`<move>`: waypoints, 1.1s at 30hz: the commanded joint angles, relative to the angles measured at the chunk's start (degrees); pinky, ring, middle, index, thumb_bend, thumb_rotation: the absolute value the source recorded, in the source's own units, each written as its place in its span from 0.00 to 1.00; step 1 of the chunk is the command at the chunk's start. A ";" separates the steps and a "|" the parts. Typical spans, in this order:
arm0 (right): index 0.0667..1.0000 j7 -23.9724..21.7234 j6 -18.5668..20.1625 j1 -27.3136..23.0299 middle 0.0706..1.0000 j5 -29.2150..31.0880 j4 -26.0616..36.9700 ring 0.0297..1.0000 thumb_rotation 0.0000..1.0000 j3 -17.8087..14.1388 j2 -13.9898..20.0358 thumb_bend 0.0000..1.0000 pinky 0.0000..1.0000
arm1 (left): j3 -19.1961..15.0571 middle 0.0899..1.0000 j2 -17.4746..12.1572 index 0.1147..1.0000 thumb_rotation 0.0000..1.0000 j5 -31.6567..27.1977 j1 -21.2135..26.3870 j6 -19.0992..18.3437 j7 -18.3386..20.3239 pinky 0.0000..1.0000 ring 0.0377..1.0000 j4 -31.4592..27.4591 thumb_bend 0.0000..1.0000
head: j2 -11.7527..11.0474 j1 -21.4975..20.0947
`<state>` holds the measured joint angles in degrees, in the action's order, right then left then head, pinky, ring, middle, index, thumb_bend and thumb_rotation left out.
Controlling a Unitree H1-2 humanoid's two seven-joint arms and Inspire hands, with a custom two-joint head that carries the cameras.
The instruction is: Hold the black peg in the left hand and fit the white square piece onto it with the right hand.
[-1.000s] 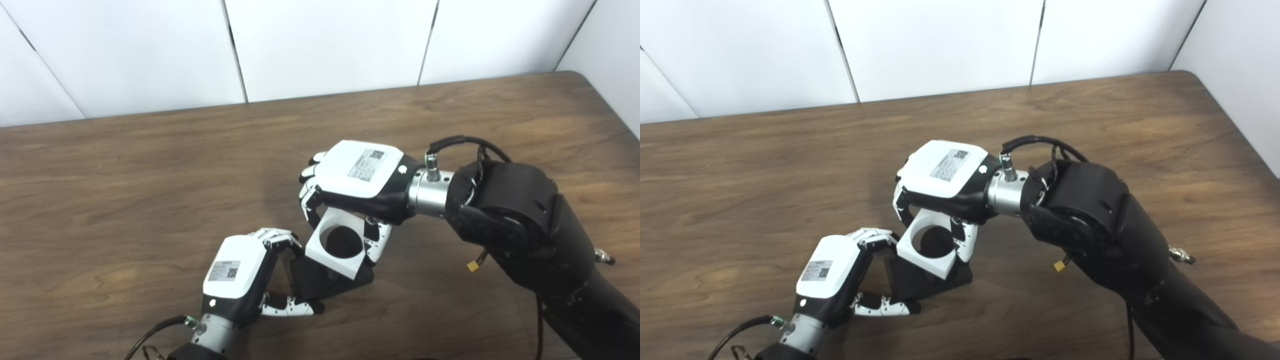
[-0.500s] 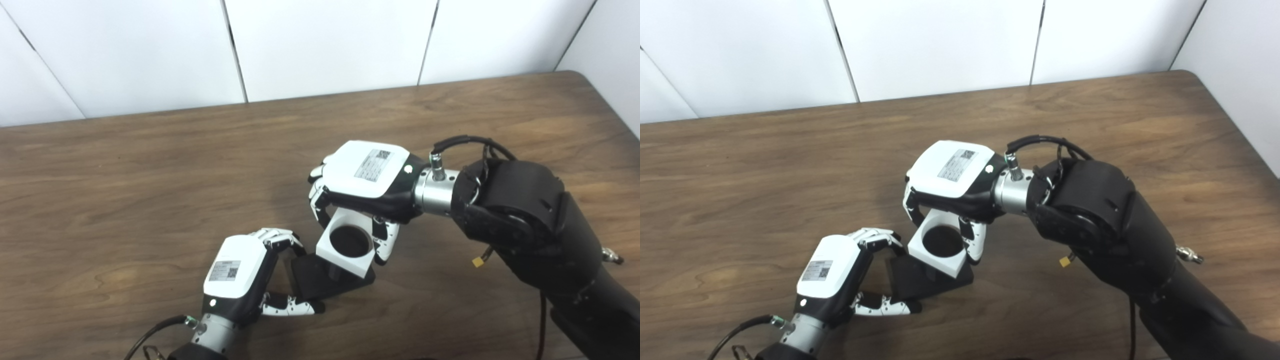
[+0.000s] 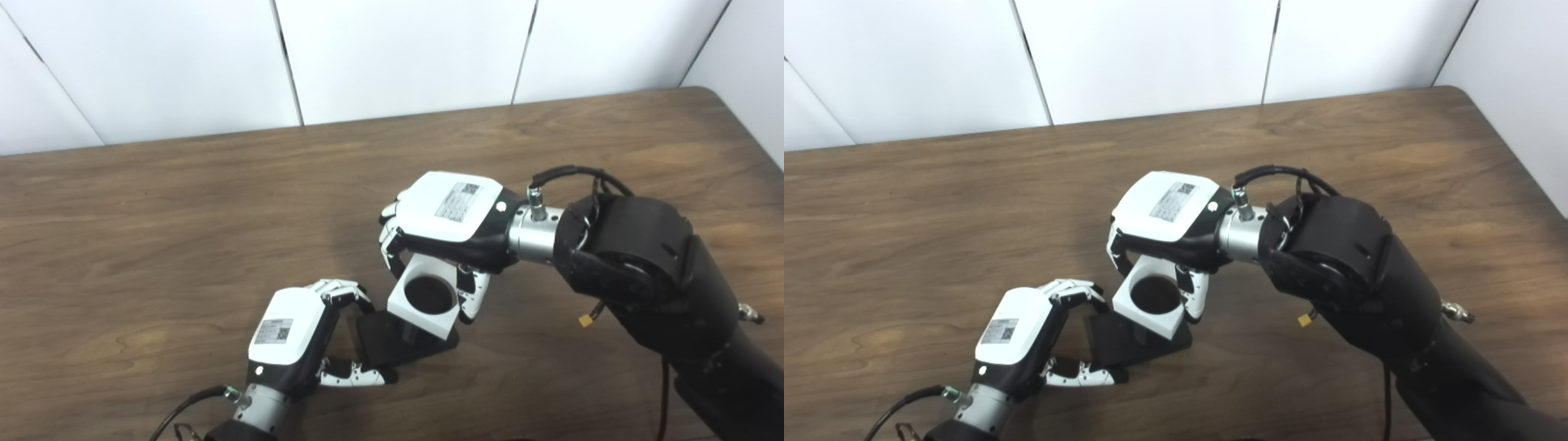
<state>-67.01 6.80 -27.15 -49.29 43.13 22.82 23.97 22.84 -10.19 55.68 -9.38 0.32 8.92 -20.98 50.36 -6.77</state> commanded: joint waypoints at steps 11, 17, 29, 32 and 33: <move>0.45 0.16 -0.65 -0.91 0.76 -0.61 0.66 0.88 0.13 -0.90 -0.07 0.52 0.88 | 0.53 0.71 -0.07 0.42 0.04 0.53 -0.16 -0.02 1.27 0.66 0.76 -0.99 0.52 | 0.01 0.02; 0.45 0.08 -0.14 -0.74 0.76 -0.67 0.73 0.88 0.14 -1.11 -0.35 0.52 0.89 | 0.51 0.71 0.07 0.42 0.04 0.34 -0.18 0.11 1.05 0.66 0.75 -0.96 0.52 | 0.05 0.05; 0.45 -0.83 -0.36 -0.49 0.77 -2.01 0.71 0.89 0.15 -0.56 -0.98 0.52 0.92 | 0.69 0.71 0.23 0.42 0.04 0.80 -0.24 -0.17 1.69 0.66 0.76 -1.54 0.52 | 0.44 0.23; 0.46 -1.31 -0.44 -0.62 0.77 -2.39 0.64 0.89 0.15 -0.44 -0.96 0.52 0.92 | 0.65 0.71 0.33 0.42 0.04 0.77 -0.26 -0.26 1.90 0.66 0.76 -1.71 0.52 | 0.46 0.23; 0.46 -1.49 -0.39 -0.68 0.77 -2.41 0.61 0.89 0.15 -0.41 -0.95 0.52 0.92 | 0.63 0.71 0.34 0.42 0.04 0.78 -0.27 -0.27 1.95 0.67 0.76 -1.73 0.52 | 0.46 0.23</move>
<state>-67.41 6.67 -26.06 -51.19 43.11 22.93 22.94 22.94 -10.03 56.19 -9.35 0.05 10.09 -21.62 50.80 -6.50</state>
